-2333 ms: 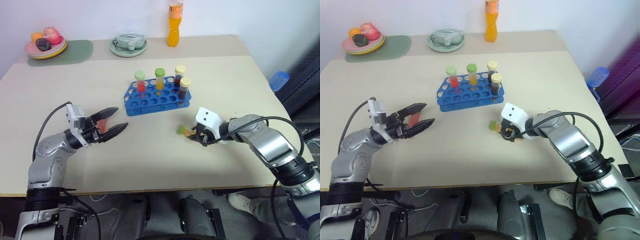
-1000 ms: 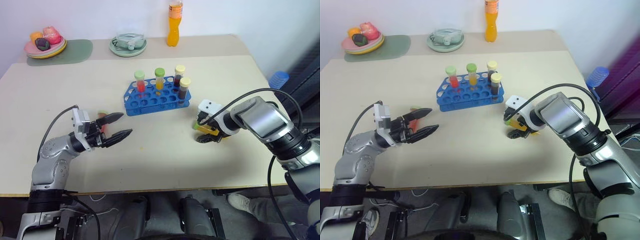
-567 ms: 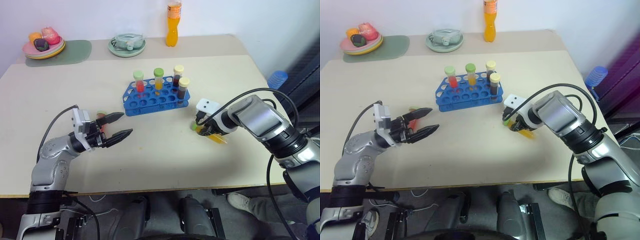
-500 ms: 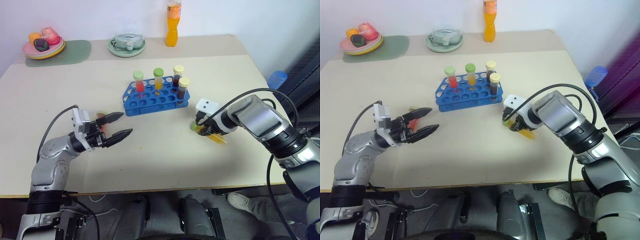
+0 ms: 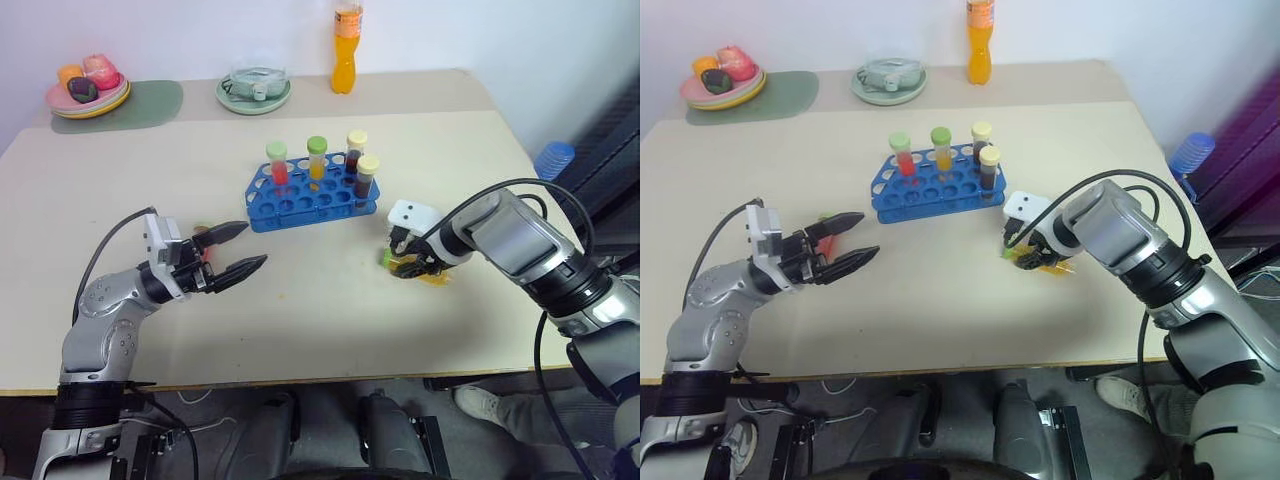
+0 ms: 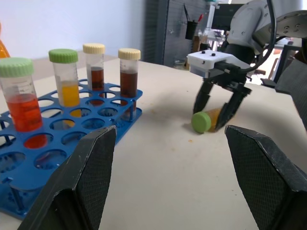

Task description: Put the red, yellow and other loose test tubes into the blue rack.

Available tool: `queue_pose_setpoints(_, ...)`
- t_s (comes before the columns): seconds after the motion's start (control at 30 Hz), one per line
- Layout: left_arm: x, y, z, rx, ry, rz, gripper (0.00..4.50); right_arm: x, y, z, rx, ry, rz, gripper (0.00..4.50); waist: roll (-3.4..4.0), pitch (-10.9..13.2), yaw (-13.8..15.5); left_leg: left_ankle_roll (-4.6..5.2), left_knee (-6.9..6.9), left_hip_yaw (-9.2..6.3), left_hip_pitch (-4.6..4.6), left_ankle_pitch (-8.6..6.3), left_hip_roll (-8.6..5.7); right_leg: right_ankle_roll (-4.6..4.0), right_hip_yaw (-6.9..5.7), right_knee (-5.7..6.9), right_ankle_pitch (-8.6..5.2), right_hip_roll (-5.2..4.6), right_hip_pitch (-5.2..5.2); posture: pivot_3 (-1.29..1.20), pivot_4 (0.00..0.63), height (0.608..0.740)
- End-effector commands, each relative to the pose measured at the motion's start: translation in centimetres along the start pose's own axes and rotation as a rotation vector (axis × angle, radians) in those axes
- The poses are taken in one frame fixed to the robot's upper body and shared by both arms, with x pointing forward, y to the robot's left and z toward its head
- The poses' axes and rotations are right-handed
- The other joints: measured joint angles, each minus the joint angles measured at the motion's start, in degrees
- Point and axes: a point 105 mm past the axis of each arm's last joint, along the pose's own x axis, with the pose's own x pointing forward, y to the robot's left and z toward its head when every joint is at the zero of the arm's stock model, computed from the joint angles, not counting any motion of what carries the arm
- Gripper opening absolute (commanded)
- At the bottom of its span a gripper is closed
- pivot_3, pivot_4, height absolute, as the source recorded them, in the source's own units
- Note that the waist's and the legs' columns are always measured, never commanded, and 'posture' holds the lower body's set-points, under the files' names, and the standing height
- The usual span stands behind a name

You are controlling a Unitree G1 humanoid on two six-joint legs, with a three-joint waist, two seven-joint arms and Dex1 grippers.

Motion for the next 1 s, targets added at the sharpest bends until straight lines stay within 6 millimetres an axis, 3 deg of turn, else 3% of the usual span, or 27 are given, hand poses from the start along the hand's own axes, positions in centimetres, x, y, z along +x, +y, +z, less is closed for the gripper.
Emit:
queue_pose_setpoints(0.03,0.2,-0.3,0.9,0.036,-0.017,-0.015,3.73,-0.2,-0.3,0.3,-0.017,-0.005,-0.02,3.19,0.0,0.0,0.11,0.0,0.0,0.0,0.0,0.0,0.0,0.0,0.0,0.0,0.0,0.0,0.0,0.0,0.15,0.74)
queue_pose_setpoints(0.1,0.3,-0.3,0.9,0.036,-0.019,-0.014,3.73,-0.2,-0.3,0.3,-0.018,-0.007,-0.019,3.19,0.0,0.0,0.09,0.0,0.0,0.0,0.0,0.0,0.0,0.0,0.0,-0.01,0.0,0.0,0.0,0.0,0.15,0.74)
queue_pose_setpoints(0.2,0.3,-0.2,1.0,0.038,-0.019,-0.014,3.73,-0.2,-0.3,0.4,-0.014,-0.011,-0.019,2.25,0.0,0.0,0.16,0.0,-0.01,0.0,0.0,0.0,0.0,0.0,0.0,0.0,0.0,0.0,-0.01,0.0,0.15,0.74)
queue_pose_setpoints(0.3,0.3,-0.3,1.1,0.039,-0.019,-0.014,3.73,-0.2,-0.2,0.4,-0.014,-0.015,-0.017,0.87,0.0,0.0,0.28,0.0,-0.03,0.0,-0.01,0.0,0.0,0.0,0.0,-0.02,0.0,0.0,-0.02,0.0,0.15,0.74)
queue_pose_setpoints(0.47,0.3,-0.2,1.2,0.041,-0.019,-0.013,3.73,-0.8,0.2,1.1,-0.018,-0.064,-0.003,0.87,0.0,0.0,0.28,0.0,-0.03,0.0,-0.02,0.0,0.0,0.0,0.0,-0.03,0.0,0.0,-0.02,0.0,0.15,0.74)
queue_pose_setpoints(0.6,0.0,-0.1,1.2,0.039,-0.017,-0.003,3.73,-2.3,1.9,3.9,-0.046,-0.259,0.042,0.87,0.01,0.01,0.21,0.0,-0.04,0.0,-0.05,0.0,0.0,0.0,0.0,-0.03,0.0,-0.01,-0.06,0.0,0.15,0.74)
queue_pose_setpoints(0.73,-0.5,0.1,1.1,0.023,-0.025,0.025,3.73,-2.8,2.9,5.2,-0.08,-0.381,0.021,0.87,0.01,0.01,0.45,0.0,-0.03,0.0,-0.05,0.0,0.0,0.0,0.0,-0.02,0.0,-0.01,-0.06,0.0,0.15,0.74)
queue_pose_setpoints(1.0,-1.4,0.9,1.5,0.01,-0.036,0.069,3.73,-3.7,3.3,9.1,0.045,-0.704,-0.033,0.87,0.01,0.0,0.32,-0.01,-0.04,0.0,-0.06,0.01,-0.01,0.0,0.02,0.0,0.0,-0.01,-0.08,0.0,0.15,0.74)
